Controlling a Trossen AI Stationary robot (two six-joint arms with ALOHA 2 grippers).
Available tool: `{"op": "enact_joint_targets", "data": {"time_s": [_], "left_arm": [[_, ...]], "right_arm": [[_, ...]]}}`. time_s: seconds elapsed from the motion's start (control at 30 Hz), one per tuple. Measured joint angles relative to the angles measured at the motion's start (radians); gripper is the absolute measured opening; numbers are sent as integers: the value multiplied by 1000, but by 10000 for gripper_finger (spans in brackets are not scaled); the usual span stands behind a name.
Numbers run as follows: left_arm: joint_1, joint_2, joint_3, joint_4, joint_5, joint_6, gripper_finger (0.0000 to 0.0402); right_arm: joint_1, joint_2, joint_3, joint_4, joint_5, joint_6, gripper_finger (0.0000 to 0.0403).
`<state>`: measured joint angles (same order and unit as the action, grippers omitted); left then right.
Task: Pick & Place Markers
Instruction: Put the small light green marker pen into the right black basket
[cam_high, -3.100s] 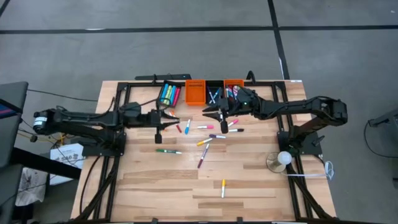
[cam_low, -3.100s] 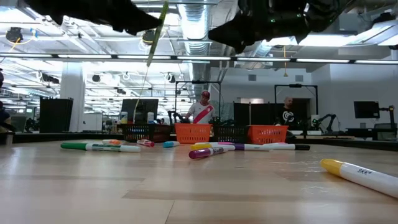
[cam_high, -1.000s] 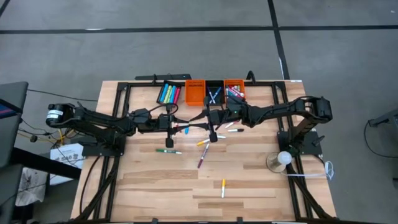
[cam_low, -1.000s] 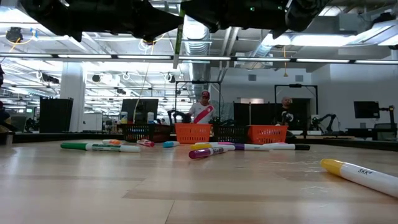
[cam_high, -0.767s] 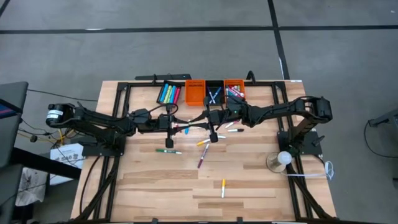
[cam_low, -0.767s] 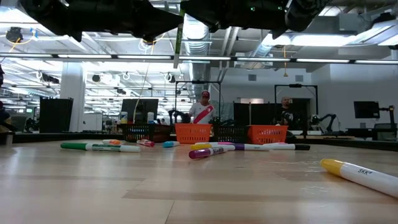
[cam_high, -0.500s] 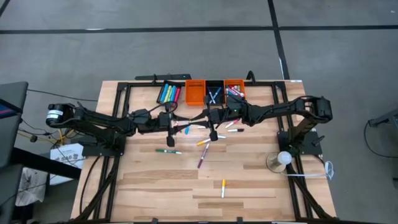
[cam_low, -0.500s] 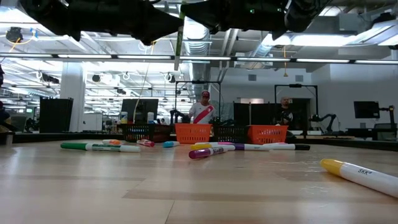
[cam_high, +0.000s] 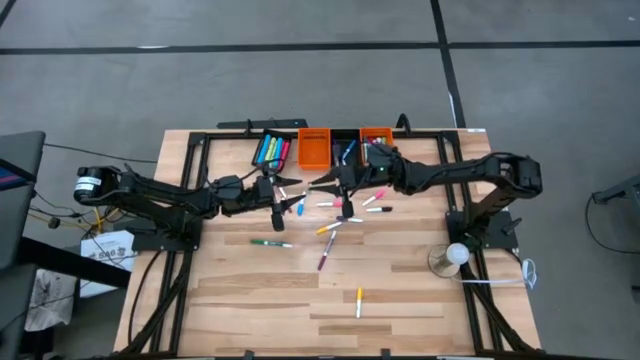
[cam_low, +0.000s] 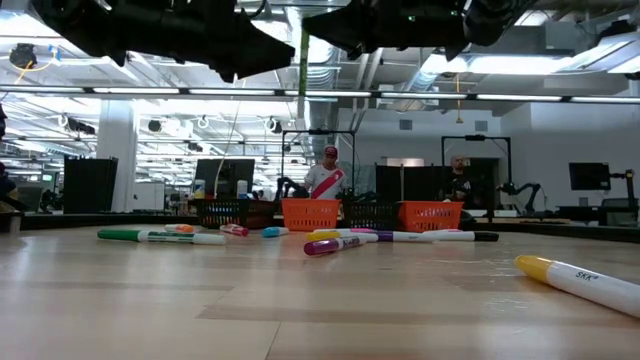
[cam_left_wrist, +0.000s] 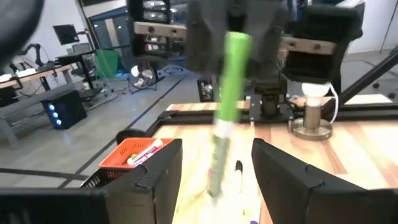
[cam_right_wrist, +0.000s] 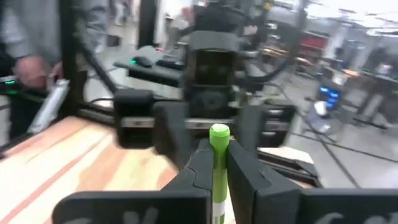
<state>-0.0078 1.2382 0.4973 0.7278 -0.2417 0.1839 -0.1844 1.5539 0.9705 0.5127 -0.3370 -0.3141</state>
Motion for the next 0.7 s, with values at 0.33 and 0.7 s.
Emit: {"op": "enact_joint_targets", "data": {"time_s": [0.33,0.7], "left_arm": [[0,-9,0,-41,-2,2,189],[17,-9,0,-57,-4,-2,189]], "right_arm": [[-174,-94,-1,-227,104,132,12],[-467,3,94,-476,43,245,14]]}}
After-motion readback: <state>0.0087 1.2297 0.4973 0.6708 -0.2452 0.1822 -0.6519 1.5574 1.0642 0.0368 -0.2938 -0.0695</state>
